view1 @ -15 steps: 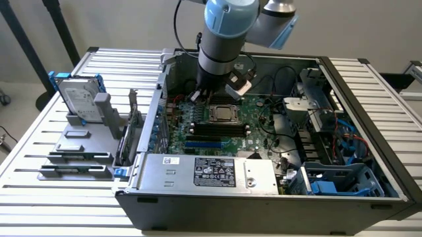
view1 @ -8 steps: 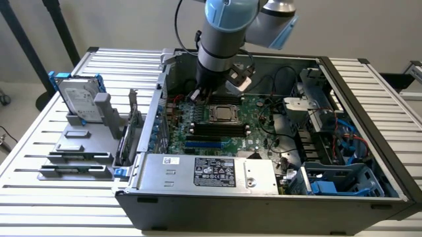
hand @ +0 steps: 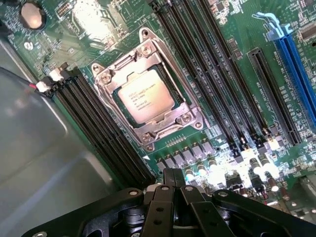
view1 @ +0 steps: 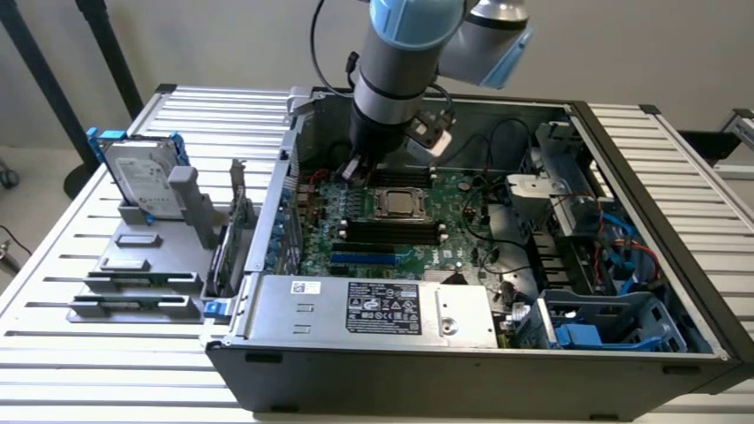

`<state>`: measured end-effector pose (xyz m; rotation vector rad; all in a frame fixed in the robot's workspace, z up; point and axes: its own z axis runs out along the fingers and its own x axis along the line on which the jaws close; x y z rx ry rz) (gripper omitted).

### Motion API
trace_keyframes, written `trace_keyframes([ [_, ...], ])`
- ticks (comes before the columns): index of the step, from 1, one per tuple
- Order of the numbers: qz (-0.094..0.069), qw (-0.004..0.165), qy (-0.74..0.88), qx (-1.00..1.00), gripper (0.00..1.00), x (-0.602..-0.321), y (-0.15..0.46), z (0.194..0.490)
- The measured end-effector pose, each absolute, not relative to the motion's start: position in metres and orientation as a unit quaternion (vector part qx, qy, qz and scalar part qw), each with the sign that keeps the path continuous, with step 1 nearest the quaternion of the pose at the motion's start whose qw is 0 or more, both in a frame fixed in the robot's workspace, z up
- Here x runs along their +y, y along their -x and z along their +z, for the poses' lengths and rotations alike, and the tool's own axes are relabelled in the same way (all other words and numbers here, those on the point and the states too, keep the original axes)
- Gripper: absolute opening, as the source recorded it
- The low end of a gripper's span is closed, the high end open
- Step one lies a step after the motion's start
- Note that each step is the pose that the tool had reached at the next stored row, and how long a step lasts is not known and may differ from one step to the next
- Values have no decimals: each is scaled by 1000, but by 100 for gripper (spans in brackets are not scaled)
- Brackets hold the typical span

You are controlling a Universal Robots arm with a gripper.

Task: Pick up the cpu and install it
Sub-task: 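Install the first cpu locking lever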

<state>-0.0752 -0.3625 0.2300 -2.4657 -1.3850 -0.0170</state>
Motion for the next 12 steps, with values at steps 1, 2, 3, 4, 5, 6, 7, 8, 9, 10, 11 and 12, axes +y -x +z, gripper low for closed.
trace_keyframes([
  [1, -6, 155, 858, -489, 11, -362, 75, 230],
  [2, -7, 155, 856, -494, 11, -362, 75, 230],
  [3, -7, 154, 853, -499, 11, -362, 75, 231],
  [4, -9, 153, 850, -504, 11, -362, 75, 231],
  [5, -10, 151, 848, -508, 11, -362, 75, 231],
  [6, -12, 150, 846, -511, 11, -362, 75, 231],
  [7, -13, 149, 846, -511, 11, -362, 75, 231],
  [8, -13, 149, 846, -511, 11, -362, 75, 231],
  [9, -13, 149, 846, -511, 11, -362, 75, 231],
  [10, -13, 149, 846, -511, 11, -362, 75, 231],
  [11, -13, 149, 846, -511, 11, -362, 75, 231],
  [12, -13, 149, 846, -511, 11, -362, 75, 231],
])
